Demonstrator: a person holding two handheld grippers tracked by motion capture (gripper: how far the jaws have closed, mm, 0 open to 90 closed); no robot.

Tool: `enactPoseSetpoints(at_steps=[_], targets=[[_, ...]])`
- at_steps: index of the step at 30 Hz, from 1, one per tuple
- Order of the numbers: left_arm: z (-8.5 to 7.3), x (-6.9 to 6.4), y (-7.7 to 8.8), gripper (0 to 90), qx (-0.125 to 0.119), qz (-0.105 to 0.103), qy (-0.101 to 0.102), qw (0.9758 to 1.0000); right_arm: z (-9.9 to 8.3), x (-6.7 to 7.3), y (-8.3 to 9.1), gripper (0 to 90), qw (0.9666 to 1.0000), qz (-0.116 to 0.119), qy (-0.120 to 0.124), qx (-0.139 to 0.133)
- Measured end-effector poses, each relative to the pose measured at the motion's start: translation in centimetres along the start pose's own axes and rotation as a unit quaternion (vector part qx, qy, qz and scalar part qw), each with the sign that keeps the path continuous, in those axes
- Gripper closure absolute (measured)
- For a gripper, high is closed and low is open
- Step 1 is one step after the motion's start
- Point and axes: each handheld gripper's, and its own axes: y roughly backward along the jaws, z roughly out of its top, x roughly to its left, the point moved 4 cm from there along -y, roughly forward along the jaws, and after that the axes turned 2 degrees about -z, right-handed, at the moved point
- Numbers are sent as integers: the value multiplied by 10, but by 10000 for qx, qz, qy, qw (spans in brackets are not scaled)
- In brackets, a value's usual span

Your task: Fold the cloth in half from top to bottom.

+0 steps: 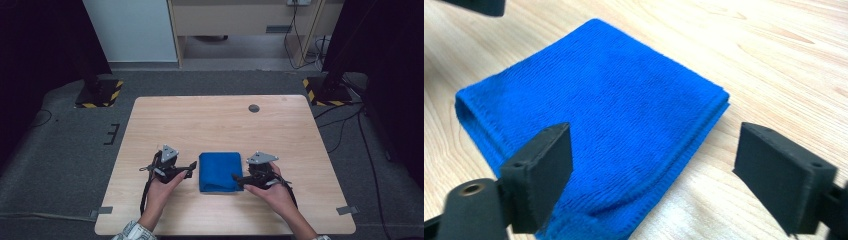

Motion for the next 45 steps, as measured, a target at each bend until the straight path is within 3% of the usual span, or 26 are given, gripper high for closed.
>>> enactPoseSetpoints(at_steps=[12, 21, 32, 45], targets=[[-1, -3, -1, 81, 88, -80, -128, 9998, 5, -10, 7, 91, 9997, -84, -163, -173], [0, 7, 5, 75, 55, -48, -86, 9999, 7, -25, 17, 82, 9992, -203, -266, -238], [-5, 19, 7, 72, 189, 34, -89, 9998, -10, -53, 28, 82, 9977, -445, -493, -152], [-15, 25, 0, 62, 604, 186, -348, 9974, -36, -86, 35, 80, 9955, -597, -734, 6]])
